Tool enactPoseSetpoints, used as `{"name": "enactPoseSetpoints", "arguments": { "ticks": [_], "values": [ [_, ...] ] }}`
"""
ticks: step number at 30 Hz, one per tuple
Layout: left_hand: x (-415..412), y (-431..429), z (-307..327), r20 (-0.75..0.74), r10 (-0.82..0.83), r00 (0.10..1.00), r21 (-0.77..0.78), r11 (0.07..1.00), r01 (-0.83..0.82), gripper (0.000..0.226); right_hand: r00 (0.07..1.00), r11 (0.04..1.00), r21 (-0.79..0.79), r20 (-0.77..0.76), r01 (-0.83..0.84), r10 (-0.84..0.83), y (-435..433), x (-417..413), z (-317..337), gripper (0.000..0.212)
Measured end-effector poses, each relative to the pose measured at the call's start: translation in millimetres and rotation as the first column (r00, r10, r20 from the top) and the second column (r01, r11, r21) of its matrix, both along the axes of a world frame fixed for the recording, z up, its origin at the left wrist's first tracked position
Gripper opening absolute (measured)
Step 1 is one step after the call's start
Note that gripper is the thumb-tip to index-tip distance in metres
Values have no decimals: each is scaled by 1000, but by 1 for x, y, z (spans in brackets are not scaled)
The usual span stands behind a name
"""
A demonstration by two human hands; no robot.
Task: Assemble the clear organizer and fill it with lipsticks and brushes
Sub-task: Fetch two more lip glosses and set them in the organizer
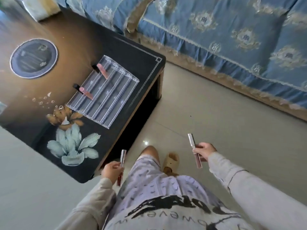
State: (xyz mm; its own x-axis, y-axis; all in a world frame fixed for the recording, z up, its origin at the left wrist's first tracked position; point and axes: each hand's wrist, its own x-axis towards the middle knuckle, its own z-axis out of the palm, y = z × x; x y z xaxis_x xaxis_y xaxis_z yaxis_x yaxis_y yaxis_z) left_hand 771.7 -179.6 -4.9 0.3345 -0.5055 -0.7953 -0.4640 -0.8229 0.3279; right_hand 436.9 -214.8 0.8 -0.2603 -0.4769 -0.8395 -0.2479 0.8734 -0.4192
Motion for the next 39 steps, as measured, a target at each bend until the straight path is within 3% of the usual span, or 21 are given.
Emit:
{"name": "enactPoseSetpoints", "arguments": {
  "ticks": [5, 7, 11, 15, 22, 28, 35, 39],
  "values": [
    [-16, 13, -1, -86, 282, 956, -7, 959, -283, 33, 992, 991, 21, -8, -129, 130, -43, -9, 1, 20],
    [-19, 5, 1, -93, 337, 937, -12, 940, -340, 33, 987, 986, 29, -9, -162, 162, -58, -8, -1, 22],
    [-20, -26, 2, -73, 373, 925, -65, 924, -377, 10, 975, 974, 62, -16, -220, 221, -89, -3, -10, 20],
    [-15, -73, 5, -30, 358, 933, -123, 925, -359, 25, 961, 959, 91, -39, -268, 272, -126, 0, -12, 21],
    [-5, -140, 20, -75, 377, 923, -189, 904, -384, 26, 938, 940, 75, -75, -332, 337, -199, 17, -7, 12],
    [-1, -142, 24, -80, 470, 879, -157, 865, -477, 25, 896, 897, 68, -52, -437, 440, -249, 49, 0, 11],
    [-14, -132, 19, -73, 673, 736, -94, 730, -677, 26, 795, 794, 51, 7, -606, 606, -311, 91, 13, 15],
    [-30, -139, 21, -73, 778, 624, -71, 620, -782, 26, 646, 644, 64, 17, -763, 763, -348, 113, 22, 14]
  ]
}}
